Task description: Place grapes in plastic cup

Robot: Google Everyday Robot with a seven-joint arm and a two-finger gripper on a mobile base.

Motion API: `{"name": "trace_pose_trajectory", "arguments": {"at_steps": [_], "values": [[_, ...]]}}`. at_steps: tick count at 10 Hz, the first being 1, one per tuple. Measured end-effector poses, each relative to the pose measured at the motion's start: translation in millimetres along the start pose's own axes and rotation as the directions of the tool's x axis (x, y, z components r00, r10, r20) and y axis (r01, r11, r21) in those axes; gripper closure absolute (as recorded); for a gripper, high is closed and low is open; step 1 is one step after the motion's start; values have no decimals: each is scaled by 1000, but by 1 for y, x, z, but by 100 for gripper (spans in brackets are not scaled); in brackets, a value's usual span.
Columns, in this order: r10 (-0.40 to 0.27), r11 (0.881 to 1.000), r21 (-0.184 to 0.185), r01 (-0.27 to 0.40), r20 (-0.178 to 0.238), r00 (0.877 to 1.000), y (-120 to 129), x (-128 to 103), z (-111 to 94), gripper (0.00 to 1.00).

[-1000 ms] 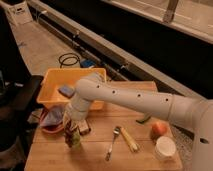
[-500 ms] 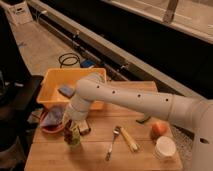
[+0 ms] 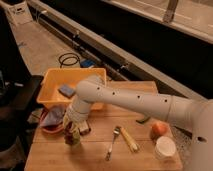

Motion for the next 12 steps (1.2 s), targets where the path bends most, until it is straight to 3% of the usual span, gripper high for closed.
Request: {"name": "trace_pose_trajectory", "arguments": {"at_steps": [6,9,12], "values": [[13,1000,-25,-13,15,1000,14,7,8,71],[-5,999,-53,7,38,999,16,7,19,77],[-9,998,-58,11,41,999,17,9,24,52]]}}
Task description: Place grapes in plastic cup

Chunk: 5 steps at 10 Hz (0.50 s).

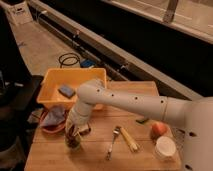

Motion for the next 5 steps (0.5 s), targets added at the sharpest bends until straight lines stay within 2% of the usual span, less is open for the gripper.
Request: {"name": "trace_pose_trajectory", "arguments": {"at_steps": [2,3,5], "values": [[-9,1000,1,9,2,1000,-3,1,4,30],[-11,1000,0,11,3,1000,-3,1,5,24],[-14,1000,-2,14,4,1000,-3,1,8,20]]}}
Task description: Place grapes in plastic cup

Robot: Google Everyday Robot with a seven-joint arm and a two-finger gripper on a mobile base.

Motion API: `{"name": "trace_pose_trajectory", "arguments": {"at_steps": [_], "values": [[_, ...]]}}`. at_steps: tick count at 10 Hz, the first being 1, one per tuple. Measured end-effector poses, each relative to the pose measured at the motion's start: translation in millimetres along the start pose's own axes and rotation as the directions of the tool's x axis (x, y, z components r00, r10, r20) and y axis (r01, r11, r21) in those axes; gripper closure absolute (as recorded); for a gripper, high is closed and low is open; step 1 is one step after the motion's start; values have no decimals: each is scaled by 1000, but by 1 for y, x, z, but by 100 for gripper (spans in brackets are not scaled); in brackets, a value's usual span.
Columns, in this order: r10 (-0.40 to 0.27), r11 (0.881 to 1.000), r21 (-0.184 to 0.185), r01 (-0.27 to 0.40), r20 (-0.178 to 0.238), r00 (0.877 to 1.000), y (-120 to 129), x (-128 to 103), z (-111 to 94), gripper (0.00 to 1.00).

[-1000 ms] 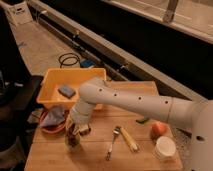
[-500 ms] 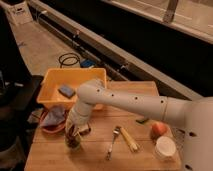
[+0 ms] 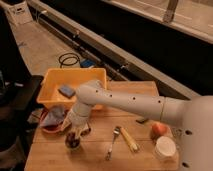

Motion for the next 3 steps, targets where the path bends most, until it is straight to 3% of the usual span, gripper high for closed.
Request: {"name": "trace_pose_trajectory", "arguments": {"at_steps": [3], "values": [[-11,1000,8,12,-38,999,1,-4,-11,20]]}}
